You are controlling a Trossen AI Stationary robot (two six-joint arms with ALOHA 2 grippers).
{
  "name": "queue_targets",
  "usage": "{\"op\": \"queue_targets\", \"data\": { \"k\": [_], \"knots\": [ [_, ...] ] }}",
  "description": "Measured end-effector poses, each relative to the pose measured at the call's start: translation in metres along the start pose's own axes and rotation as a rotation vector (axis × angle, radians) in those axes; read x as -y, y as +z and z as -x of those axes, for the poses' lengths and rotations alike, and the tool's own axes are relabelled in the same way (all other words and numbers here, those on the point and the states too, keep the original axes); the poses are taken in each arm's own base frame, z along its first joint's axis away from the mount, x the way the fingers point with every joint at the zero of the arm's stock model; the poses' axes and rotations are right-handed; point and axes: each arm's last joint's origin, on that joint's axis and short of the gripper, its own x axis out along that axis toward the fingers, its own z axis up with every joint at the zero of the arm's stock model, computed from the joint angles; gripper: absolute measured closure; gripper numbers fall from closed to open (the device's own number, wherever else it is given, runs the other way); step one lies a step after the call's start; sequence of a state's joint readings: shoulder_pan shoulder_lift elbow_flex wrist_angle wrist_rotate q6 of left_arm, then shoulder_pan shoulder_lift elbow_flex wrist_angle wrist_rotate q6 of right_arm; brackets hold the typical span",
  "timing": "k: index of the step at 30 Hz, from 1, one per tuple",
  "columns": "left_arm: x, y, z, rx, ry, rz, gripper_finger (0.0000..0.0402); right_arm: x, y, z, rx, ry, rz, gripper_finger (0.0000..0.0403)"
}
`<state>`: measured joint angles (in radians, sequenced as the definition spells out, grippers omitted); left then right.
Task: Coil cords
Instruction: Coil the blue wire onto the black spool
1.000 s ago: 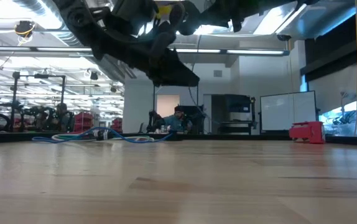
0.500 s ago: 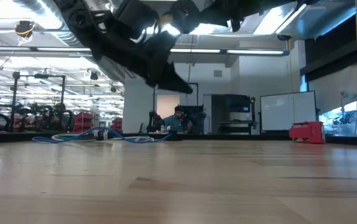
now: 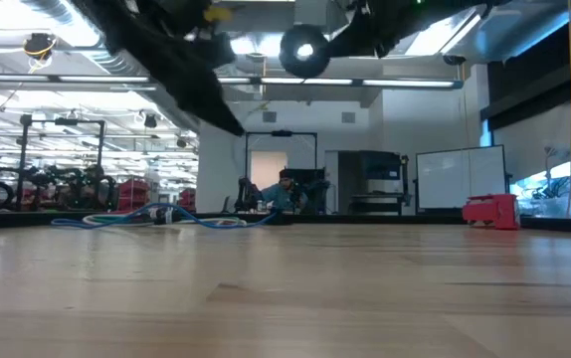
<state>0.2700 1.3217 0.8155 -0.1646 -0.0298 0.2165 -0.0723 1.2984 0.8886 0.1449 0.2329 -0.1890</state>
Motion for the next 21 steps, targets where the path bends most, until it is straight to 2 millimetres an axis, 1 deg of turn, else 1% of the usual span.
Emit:
{"op": "queue_targets", "data": {
  "k": [2, 5, 7, 10, 12, 14, 17, 21],
  "knots": [
    [-0.003, -0.002, 0.015, 0.012, -0.028, -0.023, 0.0400, -0.001, -0.003, 0.000, -0.028, 0.005, 0.032, 0.0397],
    [-0.012, 0.002, 0.039, 0.085, -0.031, 0.005, 0.0400, -0.002, -0.007, -0.002, -0.065, 0.013, 0.060, 0.0397],
    [-0.016, 0.006, 0.054, 0.165, -0.062, 0.041, 0.0400, -0.003, -0.010, -0.005, -0.085, 0.017, 0.076, 0.0397],
    [-0.019, 0.015, 0.068, 0.289, -0.091, 0.107, 0.0401, -0.007, -0.017, -0.015, -0.100, 0.019, 0.091, 0.0398],
    [-0.018, 0.023, 0.072, 0.368, -0.111, 0.154, 0.0401, -0.009, -0.022, -0.023, -0.110, 0.002, 0.102, 0.0398],
    [-0.016, 0.029, 0.072, 0.420, -0.137, 0.192, 0.0401, -0.011, -0.025, -0.031, -0.101, -0.031, 0.100, 0.0398],
    [-0.006, 0.036, 0.067, 0.468, -0.183, 0.220, 0.0401, -0.012, -0.028, -0.040, -0.089, -0.084, 0.094, 0.0398],
    [0.009, 0.043, 0.054, 0.491, -0.249, 0.224, 0.0401, -0.015, -0.032, -0.048, -0.073, -0.097, 0.088, 0.0398]
  ]
}}
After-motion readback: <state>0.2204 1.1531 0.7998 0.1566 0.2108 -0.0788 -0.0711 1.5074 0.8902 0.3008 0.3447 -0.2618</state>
